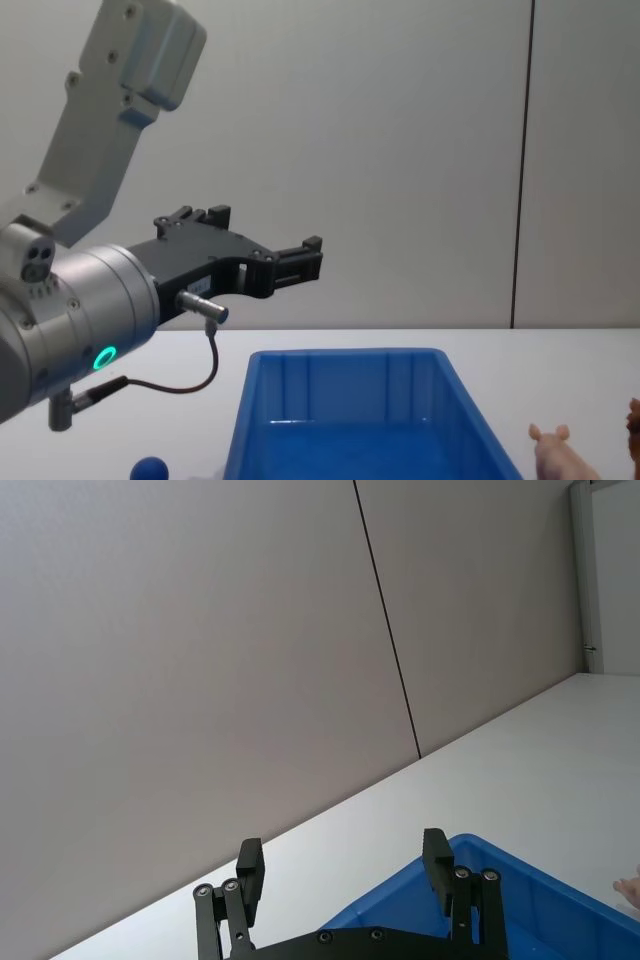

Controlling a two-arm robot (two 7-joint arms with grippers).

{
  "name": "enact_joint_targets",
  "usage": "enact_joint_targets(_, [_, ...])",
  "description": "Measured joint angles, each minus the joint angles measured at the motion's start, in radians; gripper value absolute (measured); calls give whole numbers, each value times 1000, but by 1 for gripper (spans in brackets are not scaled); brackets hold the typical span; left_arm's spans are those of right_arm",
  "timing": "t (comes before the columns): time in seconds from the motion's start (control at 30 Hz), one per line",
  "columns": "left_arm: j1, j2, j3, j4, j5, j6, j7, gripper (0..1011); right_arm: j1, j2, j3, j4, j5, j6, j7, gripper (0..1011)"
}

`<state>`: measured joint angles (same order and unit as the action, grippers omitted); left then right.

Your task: Pick up the two dolls from the table and place them into the box.

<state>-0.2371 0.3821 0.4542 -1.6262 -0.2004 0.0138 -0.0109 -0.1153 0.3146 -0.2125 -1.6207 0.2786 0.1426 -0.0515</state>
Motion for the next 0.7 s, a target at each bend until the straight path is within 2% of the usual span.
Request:
enact_joint_targets(0.1, [0,0,0,0,0,0,0,1001,0,-3,0,5,0,-4,2,536])
enact_joint_targets(0.13, [0,0,0,0,0,0,0,1001,-1,-3,0,5,0,-5,3,536])
enact_joint_targets(0.23, [0,0,0,0,0,0,0,1001,-5,-4,0,4,-1,-8,3,418])
enact_joint_targets(0.4, [0,0,0,0,0,0,0,1001,-11,-5,0,-8,-5,-16,3,286])
enact_joint_targets(0.7, [0,0,0,0,0,0,0,1001,-15,-7,0,-38,-20,-40,11,275])
